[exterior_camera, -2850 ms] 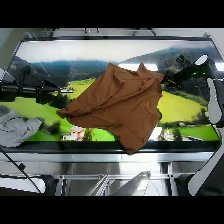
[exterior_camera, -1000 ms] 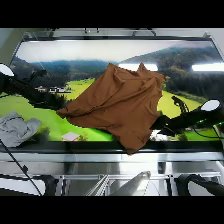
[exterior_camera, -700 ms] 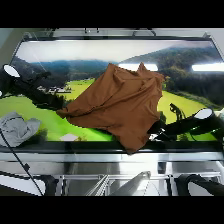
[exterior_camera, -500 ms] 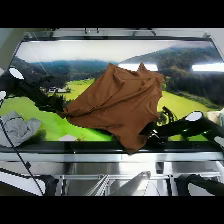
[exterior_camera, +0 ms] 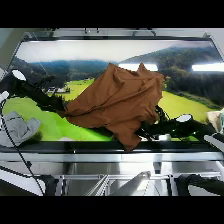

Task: Fold the shirts.

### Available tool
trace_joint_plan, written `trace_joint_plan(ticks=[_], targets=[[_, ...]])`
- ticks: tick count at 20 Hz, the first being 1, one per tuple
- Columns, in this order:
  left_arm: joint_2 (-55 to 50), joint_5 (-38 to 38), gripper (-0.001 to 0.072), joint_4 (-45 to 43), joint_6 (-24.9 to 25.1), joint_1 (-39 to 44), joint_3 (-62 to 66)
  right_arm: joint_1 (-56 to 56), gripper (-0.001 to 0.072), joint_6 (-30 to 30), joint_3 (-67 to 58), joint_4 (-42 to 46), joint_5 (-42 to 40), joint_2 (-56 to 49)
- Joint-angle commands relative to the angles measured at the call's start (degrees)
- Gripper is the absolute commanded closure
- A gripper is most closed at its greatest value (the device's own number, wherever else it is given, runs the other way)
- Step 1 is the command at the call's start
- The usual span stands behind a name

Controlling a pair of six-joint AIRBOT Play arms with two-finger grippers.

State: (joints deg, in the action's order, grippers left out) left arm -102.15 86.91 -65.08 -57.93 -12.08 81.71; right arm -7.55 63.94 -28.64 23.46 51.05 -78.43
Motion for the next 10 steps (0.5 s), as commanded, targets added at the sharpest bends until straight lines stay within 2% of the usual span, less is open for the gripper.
trace_joint_plan(ticks=[1, 2, 6, 9, 10], targets=[[0.0, 0.1, 0.0307, 5.6, 0.0, 0.0, 0.0, 0.0, 0.0687, -1.2, -0.1, -1.9, 1.1, 1.7], [0.0, 1.5, 0.069, 7.9, 1.0, 0.0, 0.0, 0.0, 0.0687, -1.2, -0.1, -1.9, 1.1, 2.4], [0.6, 11.0, 0.0679, 20.7, 3.8, -1.2, 0.1, 0.9, 0.0687, -1.2, -0.2, -1.6, 5.5, 6.7], [3.9, 19.3, 0.068, 40.0, 4.6, -5.2, 0.1, 8.5, 0.0688, -1.2, -2.9, -1.6, 19.0, 15.5], [5.8, 19.8, 0.068, 47.2, 3.9, -6.9, 0.0, 12.6, 0.0688, -1.2, -5.0, -1.8, 23.7, 19.5]])
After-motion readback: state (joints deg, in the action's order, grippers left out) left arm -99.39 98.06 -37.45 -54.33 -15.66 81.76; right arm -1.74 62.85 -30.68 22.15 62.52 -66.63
